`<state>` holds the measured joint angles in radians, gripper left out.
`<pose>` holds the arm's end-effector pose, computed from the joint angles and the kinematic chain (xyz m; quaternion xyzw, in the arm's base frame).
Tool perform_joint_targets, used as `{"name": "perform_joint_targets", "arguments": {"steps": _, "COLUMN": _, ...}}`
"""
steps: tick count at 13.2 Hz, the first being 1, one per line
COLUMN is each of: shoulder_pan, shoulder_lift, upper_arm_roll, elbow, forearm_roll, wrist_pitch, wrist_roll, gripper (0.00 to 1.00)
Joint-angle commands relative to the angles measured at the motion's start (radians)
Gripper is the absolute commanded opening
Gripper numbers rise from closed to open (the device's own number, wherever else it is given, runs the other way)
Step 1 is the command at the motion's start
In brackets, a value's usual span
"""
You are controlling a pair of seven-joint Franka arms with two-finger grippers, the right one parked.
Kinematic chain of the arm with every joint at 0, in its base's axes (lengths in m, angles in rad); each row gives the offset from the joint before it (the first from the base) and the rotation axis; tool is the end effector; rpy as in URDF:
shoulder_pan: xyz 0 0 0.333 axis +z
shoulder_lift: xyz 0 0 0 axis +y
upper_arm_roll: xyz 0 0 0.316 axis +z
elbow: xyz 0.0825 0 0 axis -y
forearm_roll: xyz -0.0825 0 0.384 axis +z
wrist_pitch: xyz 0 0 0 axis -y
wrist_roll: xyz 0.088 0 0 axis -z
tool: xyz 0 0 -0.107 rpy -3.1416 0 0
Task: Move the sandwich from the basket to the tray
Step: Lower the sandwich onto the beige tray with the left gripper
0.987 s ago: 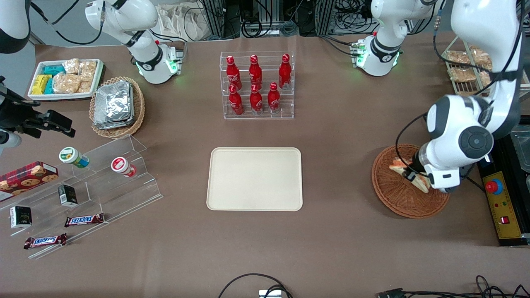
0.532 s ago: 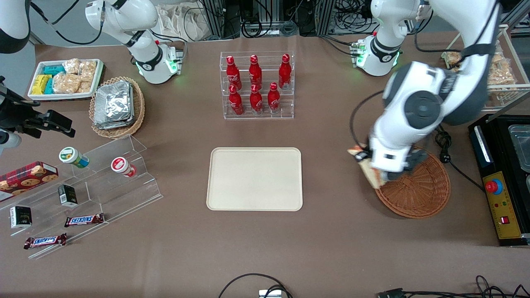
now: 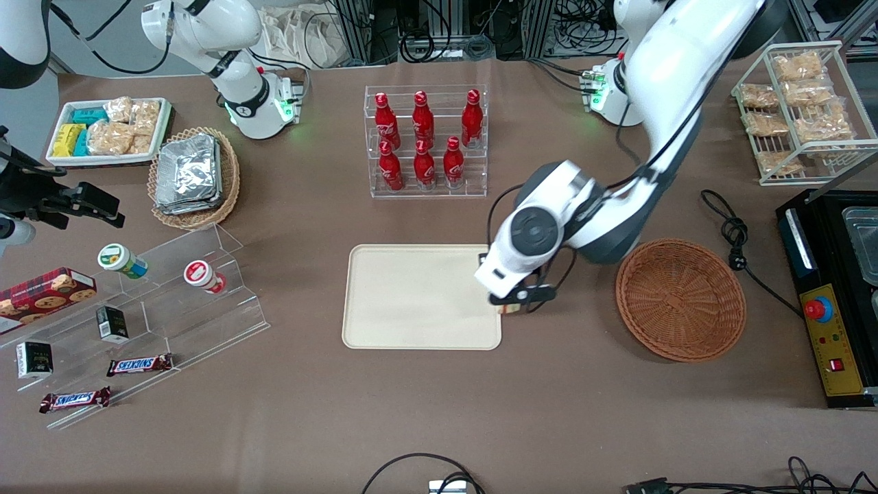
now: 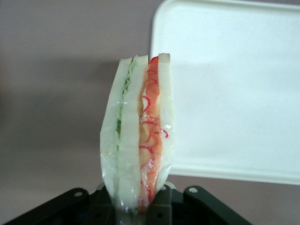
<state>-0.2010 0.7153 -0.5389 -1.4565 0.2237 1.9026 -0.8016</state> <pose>0.5650 -0.4048 0.2918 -0.9935 -0.0255 0.1110 0.0049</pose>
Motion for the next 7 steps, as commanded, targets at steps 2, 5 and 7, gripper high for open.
{"name": "perform_joint_targets", "arguments": {"steps": 2, "shoulder_pan": -0.028, "shoulder_lift": 0.122, "upper_arm_roll": 0.002, "elbow": 0.087, "forearm_roll": 0.033, "wrist_pitch": 0.16, "wrist_roll": -0.037, "gripper": 0.07}}
{"name": "perform_joint_targets", "arguments": {"steps": 5, "shoulder_pan": -0.034, "shoulder_lift": 0.151, "upper_arm_roll": 0.002, "elbow": 0.09, "forearm_roll": 0.032, "wrist_pitch": 0.217, "wrist_roll": -0.05, "gripper": 0.08}}
{"name": "perform_joint_targets", "arguments": {"steps": 7, "shoulder_pan": -0.035, "shoulder_lift": 0.159, "upper_arm_roll": 0.004, "elbow": 0.087, "forearm_roll": 0.031, "wrist_pitch": 0.216, "wrist_roll": -0.053, "gripper": 0.99}}
